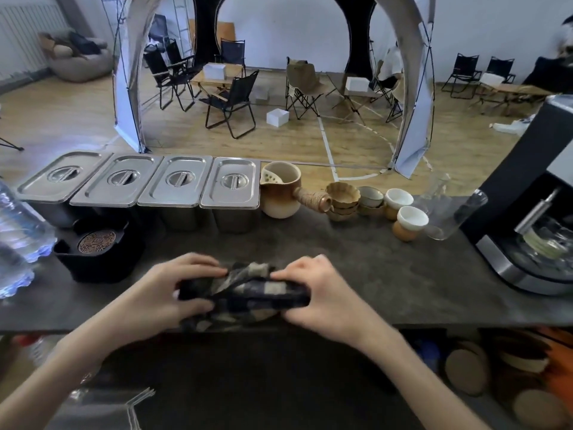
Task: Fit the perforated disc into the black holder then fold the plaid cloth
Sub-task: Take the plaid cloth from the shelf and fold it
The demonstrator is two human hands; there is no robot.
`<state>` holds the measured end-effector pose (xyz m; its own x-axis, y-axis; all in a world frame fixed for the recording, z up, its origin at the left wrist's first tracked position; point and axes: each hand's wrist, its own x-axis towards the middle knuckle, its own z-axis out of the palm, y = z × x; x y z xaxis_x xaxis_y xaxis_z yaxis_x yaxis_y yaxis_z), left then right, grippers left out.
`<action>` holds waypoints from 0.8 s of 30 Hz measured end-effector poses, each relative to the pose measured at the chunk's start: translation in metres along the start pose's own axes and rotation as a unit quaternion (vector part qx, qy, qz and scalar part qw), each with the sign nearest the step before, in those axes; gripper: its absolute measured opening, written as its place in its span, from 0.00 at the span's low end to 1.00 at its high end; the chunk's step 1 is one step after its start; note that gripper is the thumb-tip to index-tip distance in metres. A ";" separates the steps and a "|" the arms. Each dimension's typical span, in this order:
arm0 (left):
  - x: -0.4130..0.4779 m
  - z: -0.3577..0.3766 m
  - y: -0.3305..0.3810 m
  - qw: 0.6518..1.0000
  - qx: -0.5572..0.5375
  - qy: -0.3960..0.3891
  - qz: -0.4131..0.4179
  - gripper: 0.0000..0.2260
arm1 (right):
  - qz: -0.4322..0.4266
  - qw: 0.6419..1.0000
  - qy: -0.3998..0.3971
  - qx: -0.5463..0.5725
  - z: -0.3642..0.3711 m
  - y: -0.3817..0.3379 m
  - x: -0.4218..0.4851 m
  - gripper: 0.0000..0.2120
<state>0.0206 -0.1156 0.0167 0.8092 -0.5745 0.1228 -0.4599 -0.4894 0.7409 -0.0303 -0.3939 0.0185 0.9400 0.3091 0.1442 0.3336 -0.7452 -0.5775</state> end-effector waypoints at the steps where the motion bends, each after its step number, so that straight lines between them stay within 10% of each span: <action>1: 0.019 0.007 0.005 1.000 0.002 0.006 0.007 0.21 | 0.014 1.000 0.017 -0.007 -0.012 0.011 0.002 0.27; 10: 0.125 0.091 0.040 0.999 0.019 -0.035 -0.028 0.22 | 0.157 0.986 0.056 -0.011 -0.067 0.098 -0.019 0.28; 24: 0.071 0.101 0.054 0.997 0.044 -0.056 -0.016 0.22 | 0.083 0.996 -0.011 -0.043 -0.062 0.081 -0.067 0.27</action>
<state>0.0167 -0.2489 -0.0013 0.7798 -0.6257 0.0215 -0.4689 -0.5610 0.6822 -0.0621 -0.5112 0.0119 0.9814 0.1892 0.0338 0.1789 -0.8348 -0.5207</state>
